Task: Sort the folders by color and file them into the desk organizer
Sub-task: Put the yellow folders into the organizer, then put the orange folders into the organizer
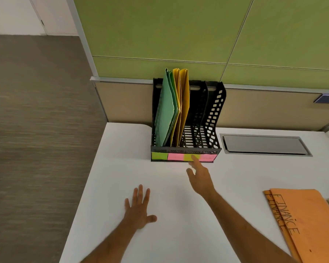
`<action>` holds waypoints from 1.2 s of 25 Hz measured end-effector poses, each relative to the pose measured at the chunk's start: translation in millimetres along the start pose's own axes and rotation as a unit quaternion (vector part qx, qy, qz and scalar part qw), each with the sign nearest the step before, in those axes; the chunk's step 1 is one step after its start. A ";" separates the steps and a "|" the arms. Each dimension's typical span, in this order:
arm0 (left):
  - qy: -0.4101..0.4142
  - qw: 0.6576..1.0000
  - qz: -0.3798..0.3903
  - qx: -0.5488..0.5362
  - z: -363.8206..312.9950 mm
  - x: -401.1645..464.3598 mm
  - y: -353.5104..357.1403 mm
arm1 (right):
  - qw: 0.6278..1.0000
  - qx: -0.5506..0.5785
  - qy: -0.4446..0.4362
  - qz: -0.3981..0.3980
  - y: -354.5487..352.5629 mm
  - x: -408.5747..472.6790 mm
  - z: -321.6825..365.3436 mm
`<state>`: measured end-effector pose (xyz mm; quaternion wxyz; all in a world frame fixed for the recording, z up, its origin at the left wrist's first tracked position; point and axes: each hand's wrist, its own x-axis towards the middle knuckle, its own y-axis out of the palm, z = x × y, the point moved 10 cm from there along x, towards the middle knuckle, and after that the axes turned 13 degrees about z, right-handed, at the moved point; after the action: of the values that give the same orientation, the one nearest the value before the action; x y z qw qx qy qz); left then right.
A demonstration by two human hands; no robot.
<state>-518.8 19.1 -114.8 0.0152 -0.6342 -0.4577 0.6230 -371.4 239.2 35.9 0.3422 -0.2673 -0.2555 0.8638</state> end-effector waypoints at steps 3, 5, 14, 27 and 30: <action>0.004 1.000 0.017 -0.008 -6.0 -26.3 17.5 | 0.999 -0.031 -0.004 0.029 24.7 -60.6 -27.5; 0.002 0.999 0.035 -0.006 -8.1 -46.3 27.7 | 0.997 -0.052 -0.011 0.053 43.1 -95.4 -39.2; -0.037 0.999 0.026 -0.006 -11.1 -105.6 94.6 | 0.977 -0.130 0.044 0.163 110.7 -224.9 -126.1; 0.089 0.990 -0.077 -0.080 -208.2 -188.4 140.8 | 0.981 -0.133 0.074 0.117 27.2 -352.0 -201.4; 0.101 0.983 -0.080 -0.129 -264.3 -212.0 170.9 | 0.986 -0.118 0.075 0.091 -10.2 -392.8 -228.2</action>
<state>-169.0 -61.6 8.0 0.0289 -0.6516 -0.5798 0.4884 23.1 18.8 -10.9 0.2469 -0.3921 -0.3036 0.8325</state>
